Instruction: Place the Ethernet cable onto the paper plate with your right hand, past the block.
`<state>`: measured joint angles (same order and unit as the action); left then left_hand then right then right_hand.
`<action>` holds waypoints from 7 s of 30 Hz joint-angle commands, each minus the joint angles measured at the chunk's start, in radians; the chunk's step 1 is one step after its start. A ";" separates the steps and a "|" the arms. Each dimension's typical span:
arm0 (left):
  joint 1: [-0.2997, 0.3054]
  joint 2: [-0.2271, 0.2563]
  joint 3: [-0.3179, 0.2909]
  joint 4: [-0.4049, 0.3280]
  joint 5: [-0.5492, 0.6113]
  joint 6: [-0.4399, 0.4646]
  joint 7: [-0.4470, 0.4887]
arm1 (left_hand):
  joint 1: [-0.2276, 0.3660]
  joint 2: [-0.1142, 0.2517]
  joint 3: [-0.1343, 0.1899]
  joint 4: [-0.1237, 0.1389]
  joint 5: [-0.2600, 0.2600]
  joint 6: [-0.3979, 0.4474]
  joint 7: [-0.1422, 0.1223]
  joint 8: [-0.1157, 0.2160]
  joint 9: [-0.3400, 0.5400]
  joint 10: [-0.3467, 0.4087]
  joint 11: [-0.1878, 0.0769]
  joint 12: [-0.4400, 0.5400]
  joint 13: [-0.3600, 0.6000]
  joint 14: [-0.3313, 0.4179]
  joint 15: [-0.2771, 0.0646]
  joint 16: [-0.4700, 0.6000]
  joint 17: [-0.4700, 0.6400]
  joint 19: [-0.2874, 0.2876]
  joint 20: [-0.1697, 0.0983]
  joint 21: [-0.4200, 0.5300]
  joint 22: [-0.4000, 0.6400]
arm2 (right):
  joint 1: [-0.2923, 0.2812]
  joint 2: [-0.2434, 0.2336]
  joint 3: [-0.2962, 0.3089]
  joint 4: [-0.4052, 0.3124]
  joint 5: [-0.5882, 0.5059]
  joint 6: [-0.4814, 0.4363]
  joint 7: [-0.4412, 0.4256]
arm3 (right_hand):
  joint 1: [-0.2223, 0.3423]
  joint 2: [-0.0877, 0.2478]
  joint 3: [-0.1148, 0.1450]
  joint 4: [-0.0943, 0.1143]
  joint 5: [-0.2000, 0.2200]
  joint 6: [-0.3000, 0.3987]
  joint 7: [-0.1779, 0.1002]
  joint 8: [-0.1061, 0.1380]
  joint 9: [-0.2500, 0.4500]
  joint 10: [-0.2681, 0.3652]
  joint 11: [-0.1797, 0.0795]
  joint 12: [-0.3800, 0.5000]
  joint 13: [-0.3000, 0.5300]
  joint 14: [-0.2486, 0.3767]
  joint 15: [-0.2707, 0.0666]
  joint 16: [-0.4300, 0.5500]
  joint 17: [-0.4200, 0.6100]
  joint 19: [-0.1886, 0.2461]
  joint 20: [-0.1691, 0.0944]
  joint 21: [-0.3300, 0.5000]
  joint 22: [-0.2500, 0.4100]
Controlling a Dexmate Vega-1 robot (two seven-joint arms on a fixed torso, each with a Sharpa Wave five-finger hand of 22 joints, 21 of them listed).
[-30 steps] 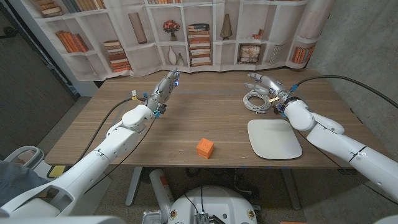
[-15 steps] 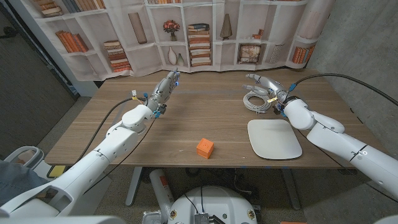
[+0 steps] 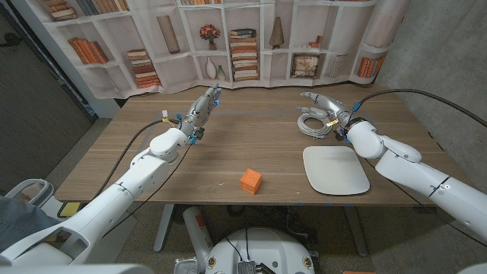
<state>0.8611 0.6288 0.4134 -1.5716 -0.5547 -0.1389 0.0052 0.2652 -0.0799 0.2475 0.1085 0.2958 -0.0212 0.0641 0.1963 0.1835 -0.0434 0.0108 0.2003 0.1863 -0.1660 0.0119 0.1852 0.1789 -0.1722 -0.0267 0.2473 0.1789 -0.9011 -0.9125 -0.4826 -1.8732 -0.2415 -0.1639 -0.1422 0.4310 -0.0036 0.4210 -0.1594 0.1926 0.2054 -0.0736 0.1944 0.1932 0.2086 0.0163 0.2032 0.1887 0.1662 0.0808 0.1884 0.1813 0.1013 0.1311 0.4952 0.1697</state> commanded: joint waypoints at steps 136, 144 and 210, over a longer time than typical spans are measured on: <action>-0.011 -0.001 0.013 -0.007 0.009 0.028 0.006 | 0.003 0.024 -0.030 0.000 0.007 0.013 -0.005 0.005 0.006 0.005 -0.006 0.006 0.004 0.006 -0.001 0.003 0.004 -0.087 0.018 -0.030 0.007 | 0.251 0.087 -0.307 0.067 -0.280 -0.466 0.265 | 0.221 -0.067 0.031 0.002 0.056 0.125 0.151 0.019 0.003 0.155 0.077 0.026 0.003 0.179 -0.051 0.000 0.008 0.331 -0.125 -0.082 0.005; -0.009 0.001 0.012 -0.011 0.011 0.027 0.009 | 0.003 0.024 -0.032 0.000 0.006 0.015 -0.005 0.005 0.006 0.004 -0.004 0.006 0.004 0.006 -0.001 0.003 0.004 -0.087 0.018 -0.030 0.007 | 0.261 0.094 -0.330 0.079 -0.311 -0.485 0.263 | 0.235 -0.066 0.034 0.000 0.055 0.133 0.149 0.020 0.003 0.164 0.071 0.029 0.003 0.185 -0.059 0.004 0.009 0.345 -0.134 -0.083 0.006; -0.019 0.001 0.022 -0.004 0.005 0.055 0.000 | 0.007 0.032 -0.045 -0.001 0.007 0.019 -0.007 0.006 0.006 0.006 -0.011 0.006 0.004 0.007 -0.002 0.003 0.004 -0.088 0.027 -0.036 0.007 | 0.260 0.172 -0.397 0.212 -0.406 -0.509 0.143 | 0.257 -0.002 0.026 0.028 0.027 0.422 0.038 0.082 0.006 0.384 -0.012 0.115 0.029 0.432 -0.195 0.112 0.077 0.517 -0.272 -0.078 0.020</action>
<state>0.8416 0.6340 0.4331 -1.5778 -0.5475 -0.0872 0.0038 0.2690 -0.0574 0.2066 0.1088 0.2958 -0.0087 0.0555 0.1963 0.1884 -0.0363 0.0037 0.2003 0.1884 -0.1614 0.0127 0.1852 0.1789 -0.1739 -0.0034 0.2176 0.1837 -0.6310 -0.7527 -0.8777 -1.6805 -0.6380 -0.6764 0.0477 0.6810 -0.0187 0.4470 -0.1296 0.2235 0.5879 -0.0176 0.2636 0.1929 0.5565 0.0183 0.3024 0.2110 0.5731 -0.0536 0.2857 0.2459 0.5966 -0.0538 0.4067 0.1842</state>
